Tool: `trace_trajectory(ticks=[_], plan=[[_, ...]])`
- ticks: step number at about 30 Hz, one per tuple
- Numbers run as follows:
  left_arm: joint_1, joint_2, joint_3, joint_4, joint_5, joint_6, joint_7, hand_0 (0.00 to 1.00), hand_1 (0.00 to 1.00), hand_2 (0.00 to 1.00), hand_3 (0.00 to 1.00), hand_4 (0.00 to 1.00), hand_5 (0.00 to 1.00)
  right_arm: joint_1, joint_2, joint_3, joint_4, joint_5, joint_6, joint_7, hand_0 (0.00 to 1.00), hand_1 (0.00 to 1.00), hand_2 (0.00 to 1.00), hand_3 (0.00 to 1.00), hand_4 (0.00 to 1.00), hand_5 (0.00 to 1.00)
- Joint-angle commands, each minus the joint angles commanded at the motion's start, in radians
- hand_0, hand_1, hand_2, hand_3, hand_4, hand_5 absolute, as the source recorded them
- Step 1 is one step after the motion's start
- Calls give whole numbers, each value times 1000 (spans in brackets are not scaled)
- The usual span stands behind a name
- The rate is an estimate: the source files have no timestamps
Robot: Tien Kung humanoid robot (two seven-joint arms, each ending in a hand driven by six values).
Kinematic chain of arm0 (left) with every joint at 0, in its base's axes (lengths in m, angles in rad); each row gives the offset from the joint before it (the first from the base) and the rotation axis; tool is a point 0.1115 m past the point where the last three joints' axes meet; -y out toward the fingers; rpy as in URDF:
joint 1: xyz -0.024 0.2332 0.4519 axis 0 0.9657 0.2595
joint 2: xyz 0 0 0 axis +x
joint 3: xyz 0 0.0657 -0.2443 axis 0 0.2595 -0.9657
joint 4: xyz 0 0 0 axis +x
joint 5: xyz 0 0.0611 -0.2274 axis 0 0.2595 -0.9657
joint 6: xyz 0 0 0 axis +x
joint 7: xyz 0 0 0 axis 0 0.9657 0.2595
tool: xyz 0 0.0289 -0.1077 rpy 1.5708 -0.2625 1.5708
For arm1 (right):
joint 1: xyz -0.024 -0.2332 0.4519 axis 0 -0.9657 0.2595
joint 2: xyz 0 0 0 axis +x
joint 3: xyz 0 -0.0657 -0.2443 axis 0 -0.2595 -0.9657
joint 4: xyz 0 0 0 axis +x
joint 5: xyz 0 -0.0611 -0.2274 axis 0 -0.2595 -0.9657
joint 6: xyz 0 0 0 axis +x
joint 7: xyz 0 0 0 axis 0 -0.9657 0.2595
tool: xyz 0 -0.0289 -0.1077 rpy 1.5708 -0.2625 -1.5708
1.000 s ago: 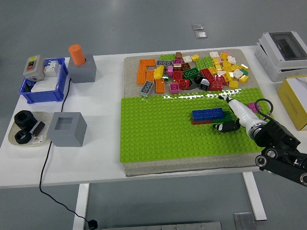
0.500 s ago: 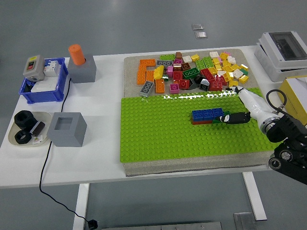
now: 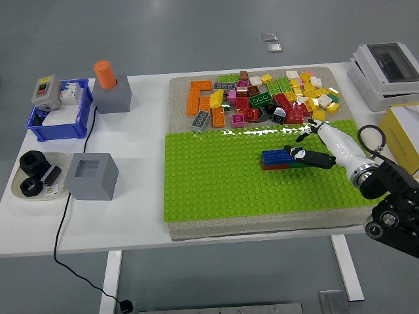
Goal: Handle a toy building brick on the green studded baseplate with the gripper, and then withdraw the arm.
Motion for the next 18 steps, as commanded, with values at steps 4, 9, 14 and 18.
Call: trace_trajectory(ticks=[4,9,14,18], plan=[[-1,0,0,0,1,0,0,847,892,843,619,906,424,3,15,-15,-20,15,1,0,998,998,998,620,692,693],[-3,1,-2,0,1,0,-1,847,891,843,618,906,426,5,24,-22,-31,21,2,1,998,998,998,621,683,687],[-6,2,-1,0,1,-1,-3,847,891,843,618,906,426,14,26,-38,-50,38,4,6,998,998,998,621,683,687],[-7,2,-1,0,1,1,-5,847,892,843,617,905,430,19,27,-48,-62,44,8,6,998,998,998,622,681,683]])
